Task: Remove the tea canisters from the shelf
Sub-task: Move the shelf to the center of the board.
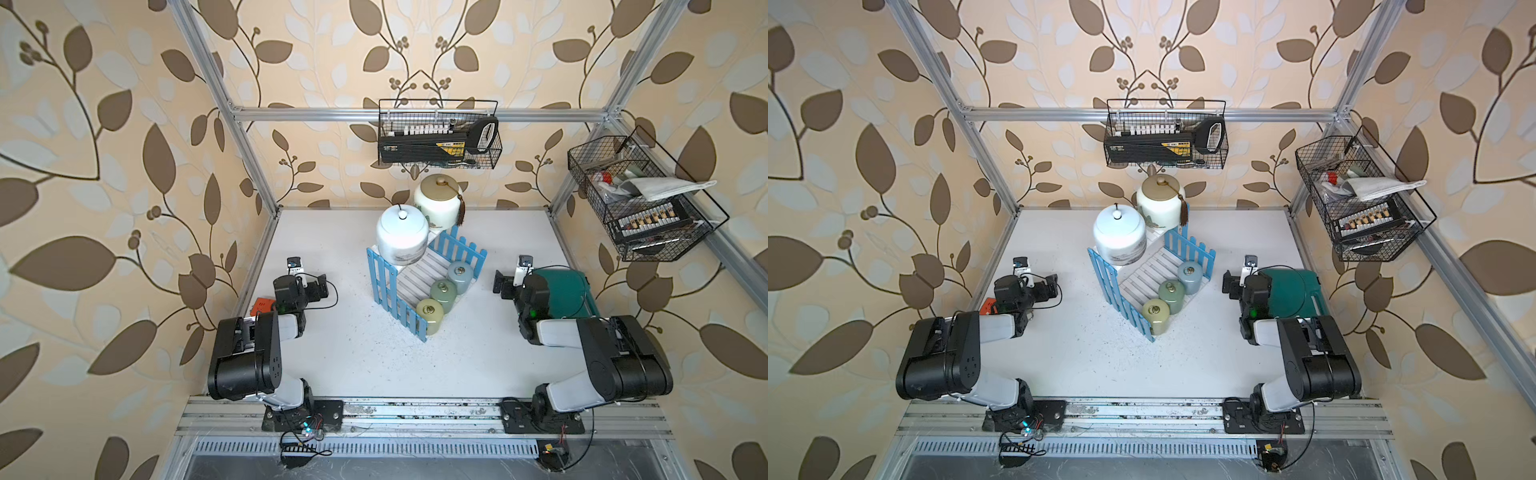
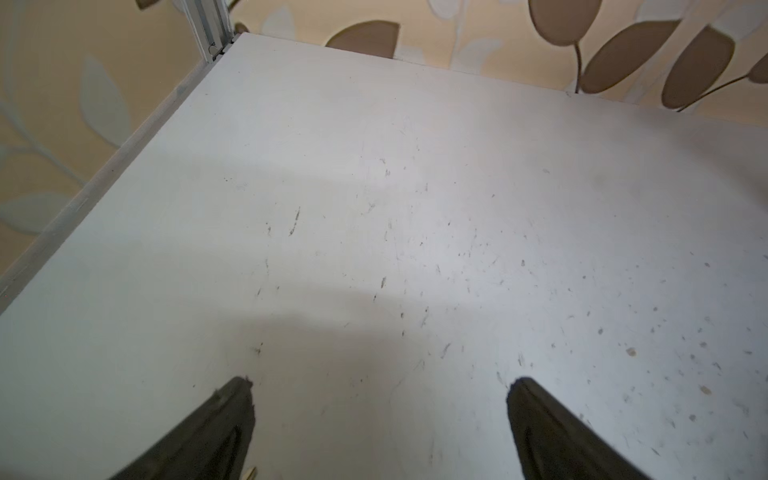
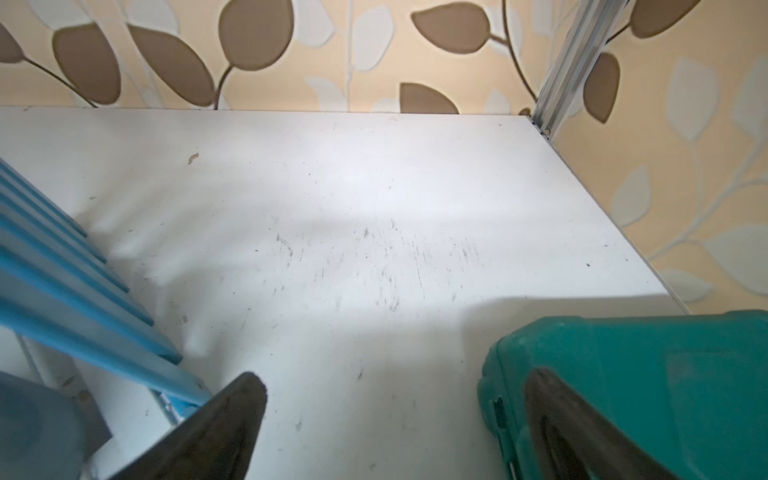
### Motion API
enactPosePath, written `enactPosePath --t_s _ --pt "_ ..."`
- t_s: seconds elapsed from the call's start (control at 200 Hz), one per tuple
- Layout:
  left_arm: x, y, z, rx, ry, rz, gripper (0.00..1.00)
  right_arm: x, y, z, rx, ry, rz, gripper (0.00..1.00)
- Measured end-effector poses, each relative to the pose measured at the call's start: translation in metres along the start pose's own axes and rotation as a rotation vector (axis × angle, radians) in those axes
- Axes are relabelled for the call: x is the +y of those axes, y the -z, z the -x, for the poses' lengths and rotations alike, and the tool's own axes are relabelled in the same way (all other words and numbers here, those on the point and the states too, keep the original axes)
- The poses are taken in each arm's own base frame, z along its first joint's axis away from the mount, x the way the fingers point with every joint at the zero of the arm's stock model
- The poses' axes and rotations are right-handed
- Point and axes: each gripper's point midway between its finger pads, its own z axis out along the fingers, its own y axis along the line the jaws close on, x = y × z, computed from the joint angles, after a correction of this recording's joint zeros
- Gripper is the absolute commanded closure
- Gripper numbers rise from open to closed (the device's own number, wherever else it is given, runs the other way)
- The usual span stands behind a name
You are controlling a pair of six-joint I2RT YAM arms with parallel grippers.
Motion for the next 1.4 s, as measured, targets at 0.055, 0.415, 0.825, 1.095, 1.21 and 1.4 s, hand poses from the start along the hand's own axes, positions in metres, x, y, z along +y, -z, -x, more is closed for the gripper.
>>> enactPosePath --t_s 0.055,0.415,0.825,1.095,1.21,1.4 --pt "0.000 0.000 0.000 0.000 0.000 0.000 0.01 0.000 0.000 0.000 0.000 0.000 0.000 0.01" --pt "0.000 0.000 0.000 0.000 0.000 0.000 0.01 0.000 0.000 0.000 0.000 0.000 0.000 0.01" --pt "-0.002 0.002 0.001 0.070 0.009 -0.004 0.01 -0.002 0.005 0.001 0.044 0.004 -0.005 0.01" --pt "-0.030 0.035 0.095 0.003 -0.048 -0.078 0.01 -0.001 0.020 0.092 -0.011 -0.029 0.007 0.01" --pt "-0.042 0.062 0.125 0.004 -0.043 -0.094 0.01 0.010 0.028 0.128 -0.002 -0.030 0.080 0.01" --pt "-0.066 0.101 0.130 0.035 -0.006 -0.166 0.01 0.033 0.049 0.159 0.010 -0.028 0.231 0.01"
